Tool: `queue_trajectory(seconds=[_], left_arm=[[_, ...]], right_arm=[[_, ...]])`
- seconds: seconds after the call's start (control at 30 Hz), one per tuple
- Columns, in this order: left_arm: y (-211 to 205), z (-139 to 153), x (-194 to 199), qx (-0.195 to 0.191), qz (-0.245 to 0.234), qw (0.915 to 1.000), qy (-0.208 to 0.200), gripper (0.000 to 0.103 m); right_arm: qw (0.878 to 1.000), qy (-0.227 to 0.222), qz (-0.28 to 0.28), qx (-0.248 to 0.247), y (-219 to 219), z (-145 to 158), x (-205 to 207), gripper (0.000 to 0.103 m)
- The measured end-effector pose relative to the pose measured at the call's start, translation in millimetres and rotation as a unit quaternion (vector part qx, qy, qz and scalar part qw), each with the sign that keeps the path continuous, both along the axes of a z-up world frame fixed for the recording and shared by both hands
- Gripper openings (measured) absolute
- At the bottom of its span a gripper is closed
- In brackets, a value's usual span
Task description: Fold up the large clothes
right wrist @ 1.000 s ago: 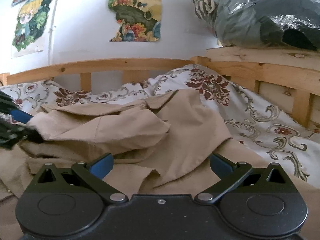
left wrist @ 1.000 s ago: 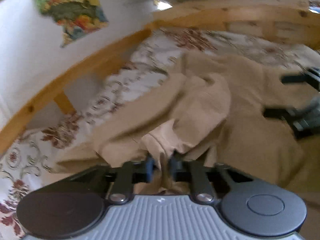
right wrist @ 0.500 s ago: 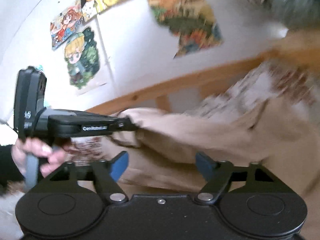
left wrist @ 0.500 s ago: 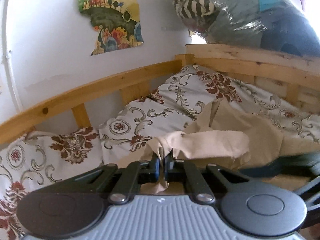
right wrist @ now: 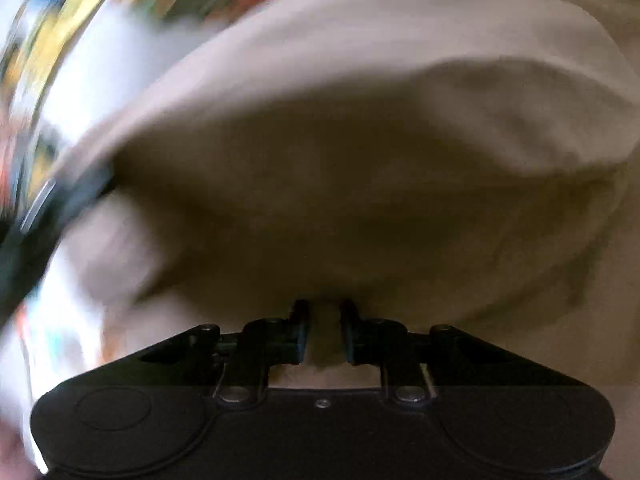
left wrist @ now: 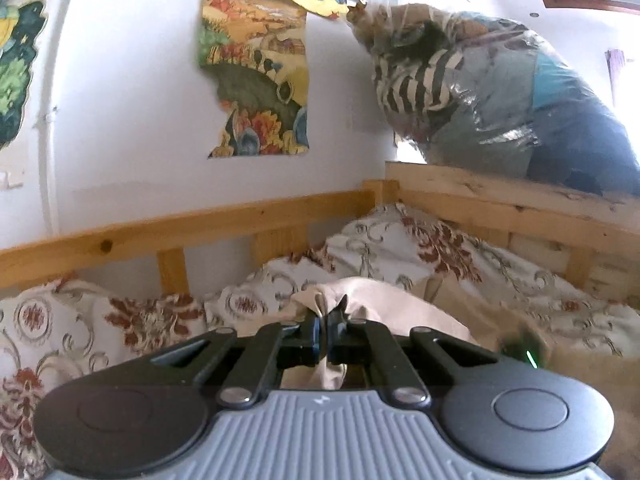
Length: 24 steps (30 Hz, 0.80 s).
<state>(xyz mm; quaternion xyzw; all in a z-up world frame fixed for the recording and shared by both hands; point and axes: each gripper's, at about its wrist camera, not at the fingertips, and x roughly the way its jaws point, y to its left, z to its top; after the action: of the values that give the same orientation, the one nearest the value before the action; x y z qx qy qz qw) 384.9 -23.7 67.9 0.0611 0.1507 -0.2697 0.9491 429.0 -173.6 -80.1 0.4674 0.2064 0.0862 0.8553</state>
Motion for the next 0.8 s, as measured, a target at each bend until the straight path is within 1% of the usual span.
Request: queue_trajectory(seconds=[0.07,0.1,0.13,0.2,0.23,0.27,0.3,0.33,0.4,0.47,0.5,0.53,0.6,0.67,0.7,0.73,0.77,0.8], left_arm=[[11.7,-10.1,-4.9,0.026,0.006,0.9996,0.006,0.002],[16.9,-14.7,-6.0,0.033,0.007,0.9993,0.013,0.002],[21.0,-19.5,-7.5,0.038,0.005,0.999,0.025,0.002],[25.8,-30.1,-12.5,0.058,0.002,0.9976,0.039,0.002],[26.6,-34.5,-15.6,0.067,0.001,0.9969,0.04,0.002],[27.4,-37.8,-17.4,0.072,0.002,0.9964,0.045,0.002],[29.0,-40.7,-18.6,0.073,0.004,0.9961,0.051,0.002],[30.3,-42.4,-19.8,0.073,0.006,0.9958,0.054,0.002],[32.5,-43.6,-23.2,0.072,0.007,0.9958,0.055,0.002],[33.6,-44.2,-25.3,0.072,0.007,0.9957,0.058,0.002],[33.3,-45.6,-27.1,0.075,0.006,0.9954,0.059,0.002],[32.8,-47.8,-28.5,0.077,0.006,0.9952,0.061,0.002],[32.2,-55.9,-29.8,0.075,0.004,0.9946,0.072,0.002],[29.8,-68.5,-31.1,0.079,-0.002,0.9928,0.09,0.002],[27.1,-76.9,-31.6,0.085,-0.004,0.9913,0.1,0.002],[25.4,-83.9,-31.6,0.086,-0.005,0.99,0.112,0.002],[24.4,-90.3,-31.0,0.087,-0.008,0.9885,0.123,0.002],[22.7,-97.4,-30.6,0.091,-0.01,0.987,0.132,0.002]], right_arm=[[0.998,0.001,-0.015,0.057,-4.2,-5.3,15.5,0.017],[0.997,0.003,-0.013,0.073,-4.1,-6.8,20.6,0.018],[0.996,0.015,0.0,0.083,-3.7,-8.3,24.2,0.02],[0.993,0.053,0.036,0.103,-6.7,-13.4,21.7,0.034],[0.99,0.076,0.053,0.108,-10.0,-16.4,15.2,0.047],[0.988,0.087,0.067,0.109,-14.1,-18.3,5.9,0.055],[0.988,0.088,0.08,0.101,-18.7,-18.6,-5.2,0.057],[0.988,0.092,0.094,0.081,-23.6,-16.7,-16.3,0.062],[0.987,0.088,0.127,0.03,-35.2,-9.6,-35.2,0.065],[0.986,0.077,0.145,-0.031,-50.6,2.1,-52.4,0.083],[0.986,0.07,0.141,-0.054,-61.0,8.3,-59.0,0.083],[0.988,0.067,0.127,-0.059,-73.7,13.9,-64.2,0.084],[0.991,0.054,0.116,-0.028,-99.7,19.6,-67.9,0.088],[0.995,0.045,0.089,-0.003,-125.6,21.1,-71.7,0.099],[0.997,0.045,0.068,-0.001,-135.2,19.5,-71.2,0.099],[0.997,0.056,0.052,-0.006,-144.2,16.1,-65.4,0.097],[0.996,0.075,0.039,-0.016,-147.9,9.7,-60.0,0.094],[0.995,0.093,0.028,-0.027,-148.3,4.8,-52.8,0.093]])
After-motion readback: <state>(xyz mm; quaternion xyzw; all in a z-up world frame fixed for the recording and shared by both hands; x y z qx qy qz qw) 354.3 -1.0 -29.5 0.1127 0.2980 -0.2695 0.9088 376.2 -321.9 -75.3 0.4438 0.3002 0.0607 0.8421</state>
